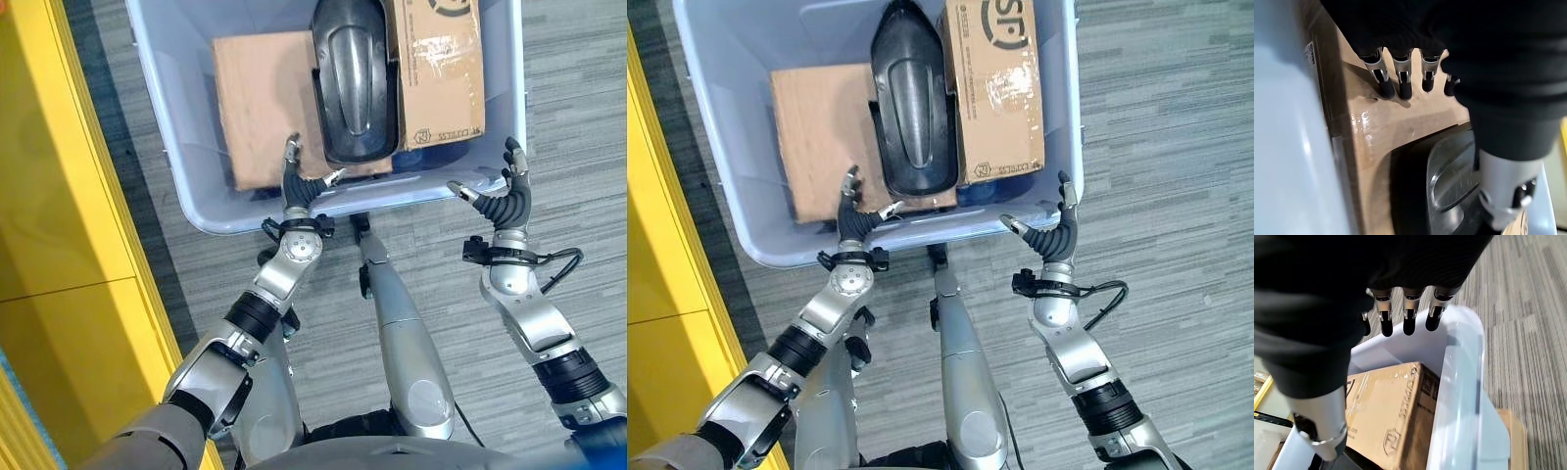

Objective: Move parts from the plastic box to the shelf.

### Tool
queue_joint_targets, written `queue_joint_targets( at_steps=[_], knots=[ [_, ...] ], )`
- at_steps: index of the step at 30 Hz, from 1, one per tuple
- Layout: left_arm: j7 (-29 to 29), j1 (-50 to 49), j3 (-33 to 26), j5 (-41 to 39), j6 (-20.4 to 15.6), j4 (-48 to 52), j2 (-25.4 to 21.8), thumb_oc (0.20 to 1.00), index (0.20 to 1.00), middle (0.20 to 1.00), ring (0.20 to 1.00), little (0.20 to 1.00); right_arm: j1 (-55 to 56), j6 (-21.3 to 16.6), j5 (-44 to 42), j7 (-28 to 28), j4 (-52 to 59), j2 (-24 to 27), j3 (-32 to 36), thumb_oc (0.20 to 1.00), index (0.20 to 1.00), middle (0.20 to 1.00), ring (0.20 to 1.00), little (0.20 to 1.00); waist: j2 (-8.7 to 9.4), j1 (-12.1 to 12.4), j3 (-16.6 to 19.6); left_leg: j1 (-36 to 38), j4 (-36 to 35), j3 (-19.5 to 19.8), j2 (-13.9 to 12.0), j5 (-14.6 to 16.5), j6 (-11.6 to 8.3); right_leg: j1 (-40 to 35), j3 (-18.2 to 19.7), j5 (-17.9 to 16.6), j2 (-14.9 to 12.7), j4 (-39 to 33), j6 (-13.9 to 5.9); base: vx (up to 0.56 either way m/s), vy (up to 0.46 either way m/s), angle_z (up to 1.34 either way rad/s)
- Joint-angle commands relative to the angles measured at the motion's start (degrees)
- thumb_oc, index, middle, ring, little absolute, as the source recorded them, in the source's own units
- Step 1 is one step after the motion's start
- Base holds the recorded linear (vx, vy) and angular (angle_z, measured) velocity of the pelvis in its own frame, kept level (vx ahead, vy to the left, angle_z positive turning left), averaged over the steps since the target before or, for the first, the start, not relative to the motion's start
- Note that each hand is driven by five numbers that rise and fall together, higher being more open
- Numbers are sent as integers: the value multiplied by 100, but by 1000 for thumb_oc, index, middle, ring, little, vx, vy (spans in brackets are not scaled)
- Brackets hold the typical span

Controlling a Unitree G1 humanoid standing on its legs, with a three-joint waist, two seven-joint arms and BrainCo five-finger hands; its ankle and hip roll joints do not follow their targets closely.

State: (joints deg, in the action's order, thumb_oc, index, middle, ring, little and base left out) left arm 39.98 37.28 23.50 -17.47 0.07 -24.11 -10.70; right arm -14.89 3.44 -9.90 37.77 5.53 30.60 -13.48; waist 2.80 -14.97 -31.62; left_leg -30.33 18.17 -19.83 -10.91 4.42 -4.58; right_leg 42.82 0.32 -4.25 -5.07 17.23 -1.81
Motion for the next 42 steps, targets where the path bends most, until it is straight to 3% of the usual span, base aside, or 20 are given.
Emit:
queue_joint_targets(
  at_steps=[1,8,11,16,22,27,29,34,35,37,39,42],
  knots=[
    [46,129,-165,-1022,467,-394,-82,1000,1000,1000,1000,1000,-44,-276,-68,-77,252,80,162,1000,1000,1000,1000,1000,222,-119,183,-626,267,303,-63,-159,-123,-5,-367,970,27,796,-232,39,17,-5],
    [1058,675,-405,-1153,727,-947,148,1000,1000,1000,1000,1000,-403,-90,-173,-91,366,143,105,1000,1000,1000,1000,1000,291,-279,183,-695,441,199,-108,-126,-153,128,-280,1059,83,961,-152,42,8,-7],
    [1446,885,-581,-1097,400,-1073,194,1000,1000,1000,1000,1000,-438,-16,-146,-114,306,90,17,1000,1000,1000,1000,1000,317,-330,183,-730,514,160,-135,-102,-152,174,-228,1070,103,998,-129,41,-9,-8],
    [1383,1148,-572,-788,620,-1011,172,1000,1000,1000,1000,1000,-508,-7,-109,-97,226,40,-88,1000,1000,1000,1000,1000,320,-373,183,-781,561,124,-148,-112,-154,239,-178,1089,129,1063,-110,15,-8,-3],
    [1724,1699,-194,368,1758,-1192,-77,1000,1000,1000,1000,1000,-656,125,-212,-183,171,94,-198,1000,1000,1000,1000,1000,385,-462,183,-838,616,54,-193,-94,-159,301,-147,1070,178,1095,-87,21,-19,-3],
    [1621,2071,186,1185,2518,-1339,-278,1000,1000,1000,1000,1000,-704,128,-305,-244,122,138,-295,1000,1000,1000,1000,1000,435,-524,183,-898,675,33,-224,-73,-167,366,-129,1078,208,1160,-71,11,-26,-8],
    [1549,2215,340,1872,3088,-1501,-331,1000,1000,1000,1000,1000,-752,108,-349,-221,67,123,-367,1000,1000,1000,1000,1000,455,-553,183,-933,726,34,-239,-68,-179,402,-123,1092,218,1200,-66,9,-33,-3],
    [1526,2393,519,1995,3568,-1824,-504,1000,1000,1000,1000,1000,-777,50,-432,-128,12,138,-462,1000,1000,1000,1000,1000,495,-575,183,-1050,825,51,-257,-23,-187,490,-122,1095,227,1249,-61,4,-63,-6],
    [1663,2285,383,1145,3348,-1971,-439,1000,1000,1000,1000,1000,-744,47,-439,-57,11,112,-482,1000,1000,1000,1000,1000,493,-552,183,-1122,833,73,-249,-13,-185,544,-136,1104,223,1266,-62,-9,-124,-9],
    [1483,2160,283,861,3149,-2137,-354,1000,1000,1000,1000,1000,-764,44,-432,-40,-10,66,-483,1000,1000,1000,1000,1000,491,-533,183,-1197,898,105,-259,-9,-183,603,-162,1125,214,1329,-60,-7,-81,-1],
    [1427,2099,133,-55,2614,-2269,-285,1000,1000,1000,1000,1000,-819,125,-412,-51,21,35,-484,1000,1000,1000,1000,1000,487,-536,183,-1213,877,88,-265,4,-182,638,-169,1133,212,1336,-65,0,0,0],
    [1122,2006,20,180,2411,-2306,-240,1000,1000,1000,1000,1000,-815,170,-397,-75,52,28,-435,1000,1000,1000,1000,1000,462,-530,183,-1248,866,83,-254,-20,-184,672,-170,1139,210,1349,-62,0,0,0]
  ],
)
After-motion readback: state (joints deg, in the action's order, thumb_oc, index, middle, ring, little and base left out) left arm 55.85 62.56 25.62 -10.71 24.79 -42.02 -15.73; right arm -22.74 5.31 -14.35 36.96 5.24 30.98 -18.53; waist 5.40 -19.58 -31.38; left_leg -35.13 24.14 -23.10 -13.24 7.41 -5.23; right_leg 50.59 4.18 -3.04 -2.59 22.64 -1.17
